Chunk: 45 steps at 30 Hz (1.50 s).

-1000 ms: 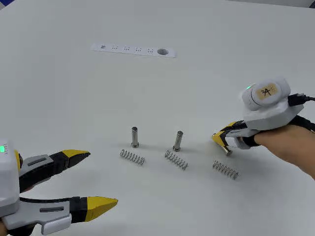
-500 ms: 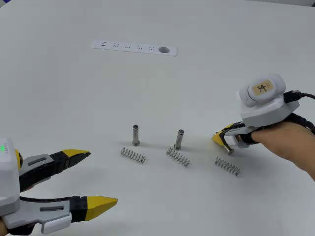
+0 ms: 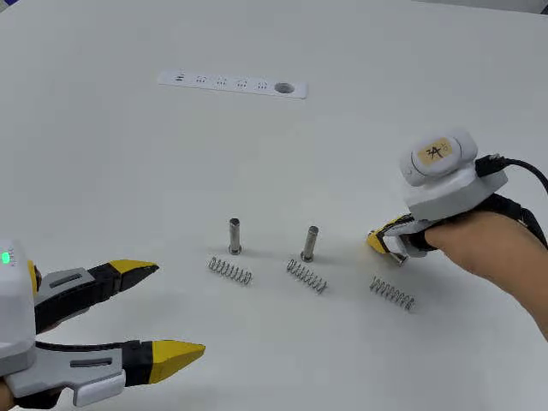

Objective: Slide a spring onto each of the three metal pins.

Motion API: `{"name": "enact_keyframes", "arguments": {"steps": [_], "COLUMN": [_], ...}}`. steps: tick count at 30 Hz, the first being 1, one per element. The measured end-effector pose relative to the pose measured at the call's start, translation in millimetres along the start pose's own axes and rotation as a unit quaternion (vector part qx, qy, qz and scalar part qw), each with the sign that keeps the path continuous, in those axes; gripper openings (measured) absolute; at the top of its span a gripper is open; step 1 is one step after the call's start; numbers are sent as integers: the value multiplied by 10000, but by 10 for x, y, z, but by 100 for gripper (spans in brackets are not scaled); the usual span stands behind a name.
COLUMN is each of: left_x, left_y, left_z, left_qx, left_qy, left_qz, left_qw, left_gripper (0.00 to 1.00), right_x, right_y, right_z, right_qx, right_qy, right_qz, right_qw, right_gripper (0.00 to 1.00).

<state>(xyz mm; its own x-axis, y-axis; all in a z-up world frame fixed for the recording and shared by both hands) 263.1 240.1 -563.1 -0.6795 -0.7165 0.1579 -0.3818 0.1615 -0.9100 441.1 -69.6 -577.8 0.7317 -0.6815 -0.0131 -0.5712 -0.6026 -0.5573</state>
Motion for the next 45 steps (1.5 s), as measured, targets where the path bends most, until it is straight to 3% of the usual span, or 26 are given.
{"name": "enact_keyframes", "arguments": {"steps": [8, 20, 45], "left_x": [-31, -18, -5], "left_y": [10, -23, -30], "left_z": [-39, -11, -24], "left_qx": [-7, 14, 28], "left_qy": [-54, 3, 16], "left_qz": [-26, 32, 45], "left_qw": [10000, 10000, 10000], "left_gripper": [70, 69, 69], "right_x": [-5, -48, -131], "right_y": [51, 100, 235], "right_z": [-153, -418, -558], "right_qx": [257, 626, 877], "right_qy": [-68, 9, -18], "right_qz": [241, 302, 462], "right_qw": [9994, 9976, 9951], "right_gripper": [8, 9, 9]}}
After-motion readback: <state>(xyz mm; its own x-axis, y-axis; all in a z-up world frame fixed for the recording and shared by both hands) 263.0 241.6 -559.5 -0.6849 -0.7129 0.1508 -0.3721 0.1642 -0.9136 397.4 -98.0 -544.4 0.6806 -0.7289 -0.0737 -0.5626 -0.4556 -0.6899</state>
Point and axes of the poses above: the centre of the closed fingertips' face, and the gripper's own axes: z roughly forward along the fingers, x roughly to its right, y roughly out of its underside, the point moved 10 cm from there along -z, roughly backward along the fingers, and after that the axes turned 3 degrees about -y, right-handed, at the moved point
